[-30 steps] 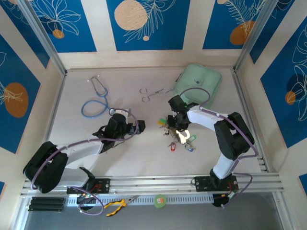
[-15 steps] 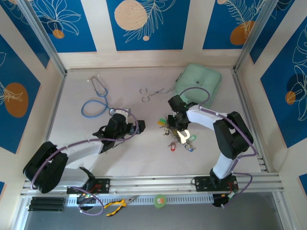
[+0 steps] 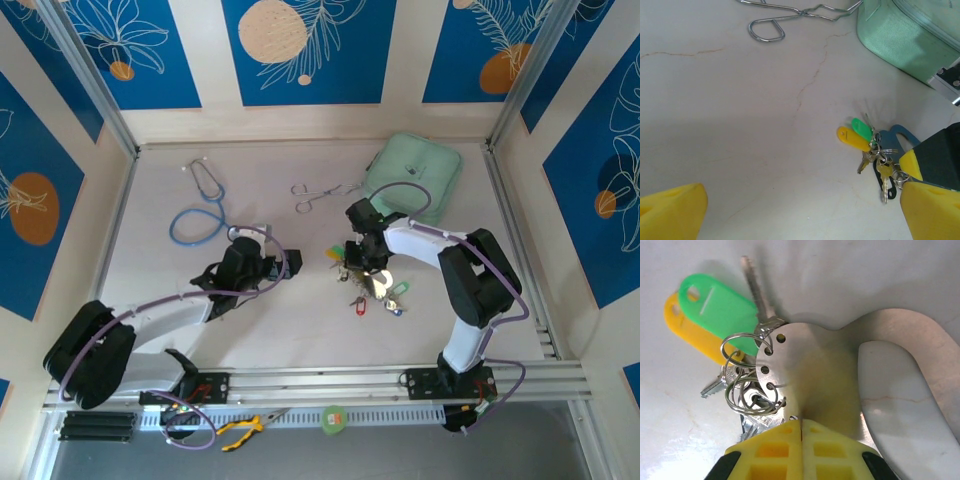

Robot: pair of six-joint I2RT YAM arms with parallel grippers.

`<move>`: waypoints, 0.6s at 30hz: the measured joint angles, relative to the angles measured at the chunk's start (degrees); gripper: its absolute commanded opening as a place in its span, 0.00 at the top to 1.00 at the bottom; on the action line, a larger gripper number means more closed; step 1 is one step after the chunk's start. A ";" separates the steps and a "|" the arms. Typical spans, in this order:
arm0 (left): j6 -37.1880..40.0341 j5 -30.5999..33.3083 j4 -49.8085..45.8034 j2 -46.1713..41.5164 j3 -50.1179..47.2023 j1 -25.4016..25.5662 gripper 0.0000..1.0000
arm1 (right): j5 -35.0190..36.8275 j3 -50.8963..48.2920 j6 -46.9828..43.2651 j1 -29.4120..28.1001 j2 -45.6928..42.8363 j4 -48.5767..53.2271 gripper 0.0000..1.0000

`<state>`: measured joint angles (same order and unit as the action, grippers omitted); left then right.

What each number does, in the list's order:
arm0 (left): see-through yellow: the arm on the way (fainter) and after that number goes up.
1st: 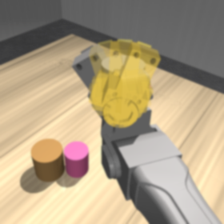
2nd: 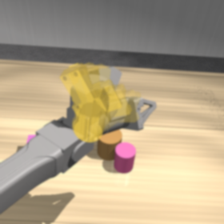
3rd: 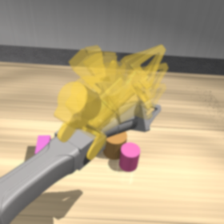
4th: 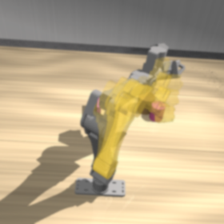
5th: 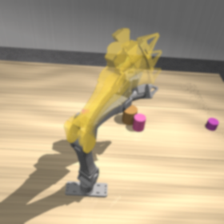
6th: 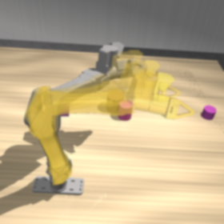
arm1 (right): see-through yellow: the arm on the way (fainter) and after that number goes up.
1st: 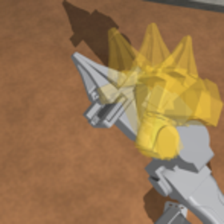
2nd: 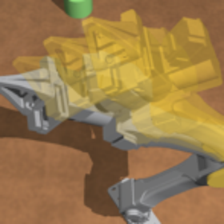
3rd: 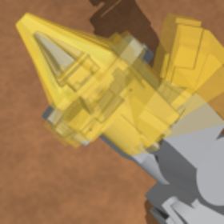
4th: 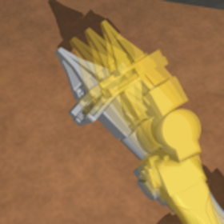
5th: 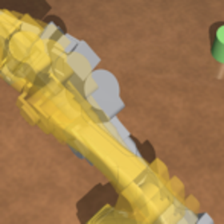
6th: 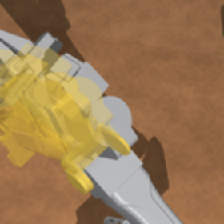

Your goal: Put the keys on the keyring

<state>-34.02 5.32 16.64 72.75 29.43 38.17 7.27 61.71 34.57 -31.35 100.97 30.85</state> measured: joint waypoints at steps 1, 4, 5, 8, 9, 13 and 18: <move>0.00 0.17 -0.07 0.00 0.00 0.02 0.02 | -0.11 0.13 -0.28 -0.26 0.00 0.02 1.00; 0.02 0.59 -0.44 -0.17 -0.02 0.04 0.02 | -0.70 0.55 -1.81 -1.64 -0.02 0.02 1.00; 0.00 0.79 -0.57 -0.28 -0.02 0.07 0.02 | -1.14 0.68 -2.40 -2.23 -0.02 0.02 1.00; 0.02 1.09 -0.72 -0.59 -0.02 0.15 0.02 | -2.89 1.14 -4.24 -4.52 -0.02 0.07 1.00; 0.00 1.22 -0.72 -0.68 -0.02 0.15 0.02 | -3.54 1.27 -4.83 -5.44 -0.02 0.09 1.00; 0.00 1.44 -0.66 -0.70 -0.13 0.22 0.02 | -5.44 2.21 -6.86 -8.61 -0.02 0.90 1.00; 0.00 1.88 -0.66 -0.70 -0.31 0.22 0.02 | -6.05 4.79 -8.90 -12.48 0.98 2.64 1.00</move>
<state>-34.02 7.20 15.99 72.05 29.12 38.39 1.21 66.50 25.67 -43.83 101.95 33.50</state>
